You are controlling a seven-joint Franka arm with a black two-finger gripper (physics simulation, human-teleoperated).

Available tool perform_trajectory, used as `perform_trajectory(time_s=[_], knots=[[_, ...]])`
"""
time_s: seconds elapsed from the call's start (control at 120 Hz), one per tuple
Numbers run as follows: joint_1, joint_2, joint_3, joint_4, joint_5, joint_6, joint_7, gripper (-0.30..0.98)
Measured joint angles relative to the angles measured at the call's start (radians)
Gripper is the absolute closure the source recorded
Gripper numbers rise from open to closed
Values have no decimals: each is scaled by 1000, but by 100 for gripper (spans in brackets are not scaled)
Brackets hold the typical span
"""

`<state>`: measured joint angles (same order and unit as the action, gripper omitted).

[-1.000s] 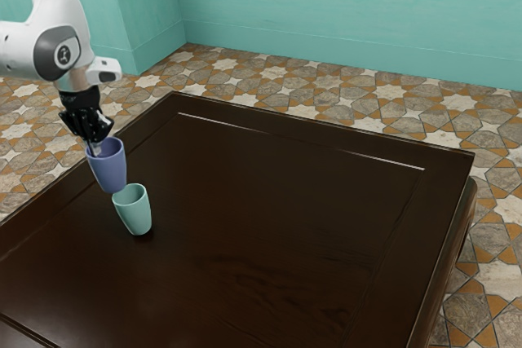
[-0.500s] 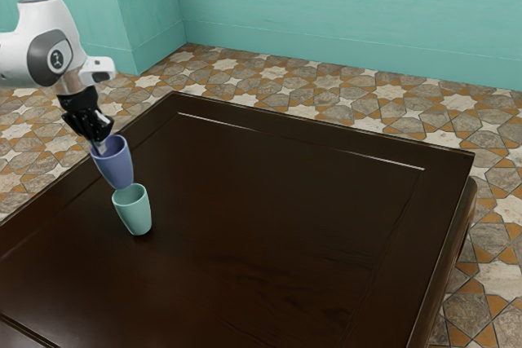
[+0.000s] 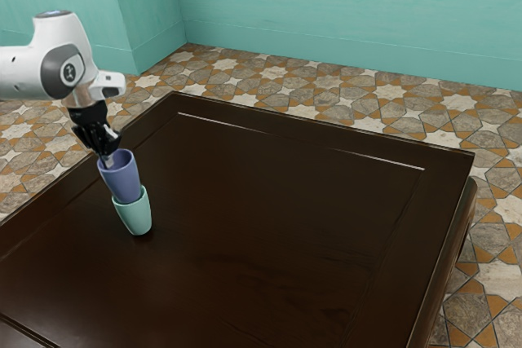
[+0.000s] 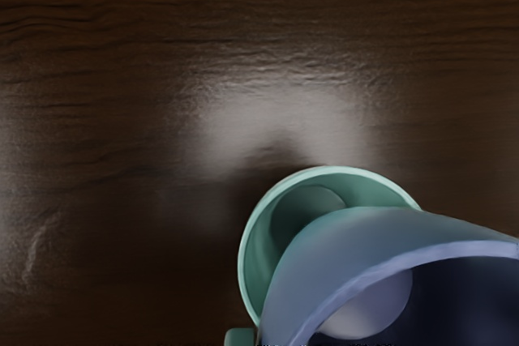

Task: Place the right cup onto the left cup

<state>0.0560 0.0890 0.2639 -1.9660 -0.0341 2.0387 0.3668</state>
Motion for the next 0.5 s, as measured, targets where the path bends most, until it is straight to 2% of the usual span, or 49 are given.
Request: perform_trajectory(time_s=[0.192,0.375,0.5], knots=[[4,31,4,1,-1,11,11,78],[3,33,5,1,-38,17,23,39],[2,13,5,0,-47,15,29,22]])
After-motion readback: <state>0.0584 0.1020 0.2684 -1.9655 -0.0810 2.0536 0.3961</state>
